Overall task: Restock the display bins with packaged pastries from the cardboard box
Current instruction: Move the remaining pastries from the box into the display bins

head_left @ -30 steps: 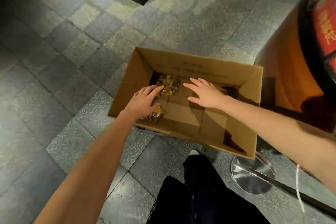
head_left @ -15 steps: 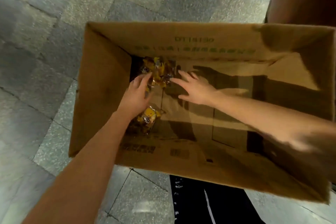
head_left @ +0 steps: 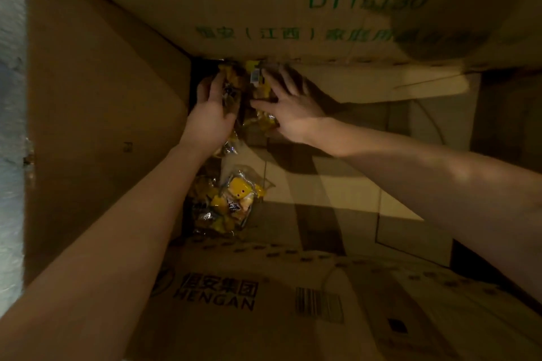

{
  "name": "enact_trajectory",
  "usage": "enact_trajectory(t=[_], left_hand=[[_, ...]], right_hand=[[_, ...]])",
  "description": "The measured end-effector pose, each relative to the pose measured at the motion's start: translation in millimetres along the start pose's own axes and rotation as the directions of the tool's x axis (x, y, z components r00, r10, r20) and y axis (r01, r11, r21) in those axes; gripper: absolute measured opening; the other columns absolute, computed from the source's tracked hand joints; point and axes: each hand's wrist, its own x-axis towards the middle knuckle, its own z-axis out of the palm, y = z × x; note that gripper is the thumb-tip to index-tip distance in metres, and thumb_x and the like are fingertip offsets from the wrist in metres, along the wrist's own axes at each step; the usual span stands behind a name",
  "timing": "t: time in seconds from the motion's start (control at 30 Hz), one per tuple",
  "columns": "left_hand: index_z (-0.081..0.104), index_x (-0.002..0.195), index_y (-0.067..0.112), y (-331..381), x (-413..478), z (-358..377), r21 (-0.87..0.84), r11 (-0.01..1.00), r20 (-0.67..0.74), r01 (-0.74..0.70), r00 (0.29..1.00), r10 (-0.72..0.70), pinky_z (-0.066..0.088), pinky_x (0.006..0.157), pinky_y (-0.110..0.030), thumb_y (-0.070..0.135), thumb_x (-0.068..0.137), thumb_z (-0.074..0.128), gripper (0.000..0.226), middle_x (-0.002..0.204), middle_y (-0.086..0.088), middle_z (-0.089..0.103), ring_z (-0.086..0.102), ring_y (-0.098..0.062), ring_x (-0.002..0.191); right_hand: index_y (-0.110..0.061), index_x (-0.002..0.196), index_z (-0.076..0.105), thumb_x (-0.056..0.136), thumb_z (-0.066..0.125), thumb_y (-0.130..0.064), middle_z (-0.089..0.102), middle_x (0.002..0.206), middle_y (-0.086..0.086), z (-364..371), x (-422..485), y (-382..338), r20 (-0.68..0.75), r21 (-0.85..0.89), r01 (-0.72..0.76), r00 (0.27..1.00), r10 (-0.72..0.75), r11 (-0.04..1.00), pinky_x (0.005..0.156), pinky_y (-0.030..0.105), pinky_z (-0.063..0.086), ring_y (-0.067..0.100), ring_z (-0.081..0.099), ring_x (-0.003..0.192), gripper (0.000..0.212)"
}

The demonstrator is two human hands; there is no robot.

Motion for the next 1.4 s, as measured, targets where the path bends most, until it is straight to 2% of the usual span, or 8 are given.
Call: enact_trajectory(t=[0.17, 0.33, 0.47, 0.6, 0.9, 1.07, 1.3, 1.4], left_hand=[[0.019, 0.154, 0.033, 0.3, 2.3, 1.6, -0.047, 0.997, 0.001, 0.062, 0.998, -0.062, 0.037, 0.107, -0.037, 0.024, 0.102, 0.047, 0.059, 0.157, -0.013, 0.023, 0.038, -0.034, 0.137], [0.023, 0.153, 0.035, 1.4, 0.3, -0.3, 0.017, 1.0, 0.09, -0.002, 0.996, 0.001, 0.042, 0.103, -0.037, 0.032, 0.098, 0.056, 0.064, 0.153, -0.015, 0.026, 0.05, -0.037, 0.125], [0.023, 0.152, 0.04, -0.3, 9.5, 1.6, 0.109, 0.994, 0.138, -0.021, 0.99, 0.006, 0.033, 0.115, -0.047, 0.038, 0.093, 0.064, 0.072, 0.162, -0.009, 0.005, 0.028, -0.039, 0.142], [0.026, 0.152, 0.039, 5.8, 24.5, -0.7, 0.224, 0.966, 0.231, -0.131, 0.97, 0.078, 0.022, 0.118, -0.05, 0.039, 0.087, 0.07, 0.078, 0.16, -0.005, 0.017, 0.009, -0.03, 0.148], [0.022, 0.147, 0.035, 20.5, 37.1, 4.5, 0.54, 0.827, 0.263, -0.157, 0.965, 0.012, 0.02, 0.113, -0.052, 0.067, 0.077, 0.067, 0.09, 0.144, -0.011, 0.047, 0.043, -0.035, 0.132], [0.028, 0.141, 0.043, 21.9, 25.4, 10.6, 0.169, 0.984, 0.255, -0.059, 0.967, 0.014, 0.047, 0.101, -0.046, 0.046, 0.075, 0.079, 0.083, 0.132, -0.006, 0.058, 0.057, -0.031, 0.117], [0.042, 0.134, 0.025, 27.7, -6.3, 9.5, -0.271, 0.963, 0.111, 0.001, 0.993, 0.031, 0.04, 0.076, -0.006, 0.021, 0.082, 0.078, 0.063, 0.126, 0.009, 0.053, 0.053, -0.008, 0.108], [0.041, 0.125, 0.026, 36.9, -19.0, -3.4, -0.425, 0.905, 0.104, 0.005, 0.994, 0.043, 0.049, 0.087, -0.021, 0.018, 0.082, 0.077, 0.057, 0.122, 0.006, 0.051, 0.055, -0.01, 0.108]], right_hand=[[-0.041, 0.148, 0.031, 0.091, 0.063, -0.014, -0.013, 0.163, 0.006, -5.3, -3.9, 1.5, 0.021, -0.052, 0.016, 1.0, -0.015, 0.999, 0.118, 0.062, 0.007, 0.04, -0.017, 0.147, 0.071], [-0.024, 0.149, 0.029, 0.087, 0.067, -0.043, -0.009, 0.163, 0.007, 1.7, -35.2, 29.3, 0.064, -0.068, 0.016, 0.998, -0.011, 0.998, 0.116, 0.064, 0.001, 0.037, -0.019, 0.147, 0.076], [-0.018, 0.153, 0.021, 0.084, 0.062, -0.061, 0.001, 0.163, 0.008, 5.8, -57.1, 39.9, 0.016, -0.109, -0.08, 0.997, 0.082, 0.991, 0.117, 0.063, -0.002, 0.035, -0.016, 0.148, 0.091], [-0.025, 0.151, 0.031, 0.083, 0.072, -0.036, 0.021, 0.16, 0.007, 15.6, -61.1, 35.0, -0.138, -0.017, -0.107, 0.985, 0.103, 0.994, 0.116, 0.066, 0.003, 0.04, -0.003, 0.148, 0.08], [-0.046, 0.151, 0.017, 0.091, 0.063, -0.022, 0.011, 0.158, 0.012, 15.2, -73.1, 32.4, -0.121, 0.085, -0.314, 0.939, 0.323, 0.946, 0.106, 0.057, 0.029, 0.041, 0.021, 0.135, 0.079], [-0.043, 0.151, 0.016, 0.087, 0.066, -0.016, 0.016, 0.155, 0.008, 9.1, -80.6, 35.9, -0.115, 0.27, -0.313, 0.929, 0.353, 0.911, 0.107, 0.052, 0.037, 0.035, 0.026, 0.137, 0.086], [-0.038, 0.152, 0.023, 0.087, 0.068, -0.014, 0.032, 0.152, 0.002, -16.9, -97.1, 36.3, 0.017, 0.85, -0.204, 0.932, 0.363, 0.486, 0.088, 0.012, 0.043, 0.014, 0.034, 0.134, 0.082], [-0.034, 0.152, 0.025, 0.086, 0.067, -0.007, 0.026, 0.156, 0.001, -32.5, -104.2, 30.2, 0.027, 0.878, -0.18, 0.944, 0.329, 0.444, 0.1, 0.031, 0.049, 0.017, 0.025, 0.142, 0.082]])
